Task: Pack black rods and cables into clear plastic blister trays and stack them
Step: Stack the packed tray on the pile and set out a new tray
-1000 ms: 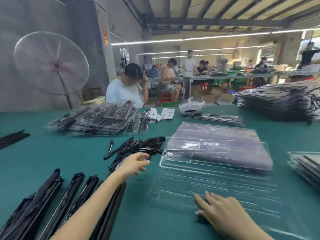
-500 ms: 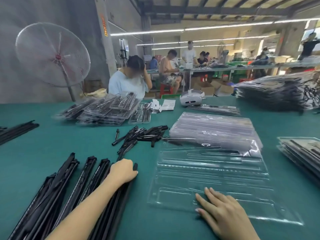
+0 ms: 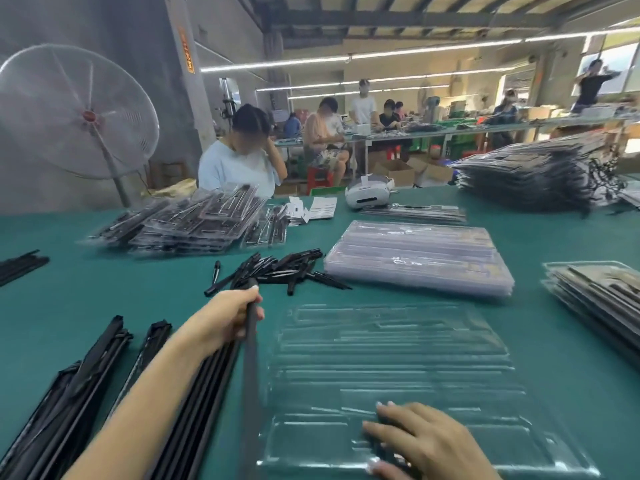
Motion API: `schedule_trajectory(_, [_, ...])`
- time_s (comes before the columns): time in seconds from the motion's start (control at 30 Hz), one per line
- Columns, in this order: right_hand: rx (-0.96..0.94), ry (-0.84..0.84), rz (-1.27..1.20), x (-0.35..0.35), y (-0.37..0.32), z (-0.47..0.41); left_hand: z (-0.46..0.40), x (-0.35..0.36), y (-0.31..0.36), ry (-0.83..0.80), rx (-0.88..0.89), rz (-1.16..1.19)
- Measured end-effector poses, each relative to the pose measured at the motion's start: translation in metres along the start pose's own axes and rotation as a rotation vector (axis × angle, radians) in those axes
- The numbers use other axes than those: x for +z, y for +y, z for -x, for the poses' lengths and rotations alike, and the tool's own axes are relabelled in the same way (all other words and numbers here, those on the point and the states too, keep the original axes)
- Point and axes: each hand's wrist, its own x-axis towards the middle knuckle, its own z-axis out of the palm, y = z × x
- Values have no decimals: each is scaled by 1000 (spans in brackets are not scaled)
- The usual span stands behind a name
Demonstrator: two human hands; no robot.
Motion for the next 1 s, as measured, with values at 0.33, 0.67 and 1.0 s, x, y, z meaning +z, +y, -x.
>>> schedule_trajectory(0.33, [845, -340, -1235, -55, 101, -7, 16, 77, -42, 200, 119, 482])
schedule_trajectory(0.67, [557, -76, -469, -49, 143, 20, 24, 50, -77, 154, 311, -681])
schedule_trajectory(1.0, [353, 32, -177, -32, 150, 31, 26, 55, -84, 192, 474, -1047])
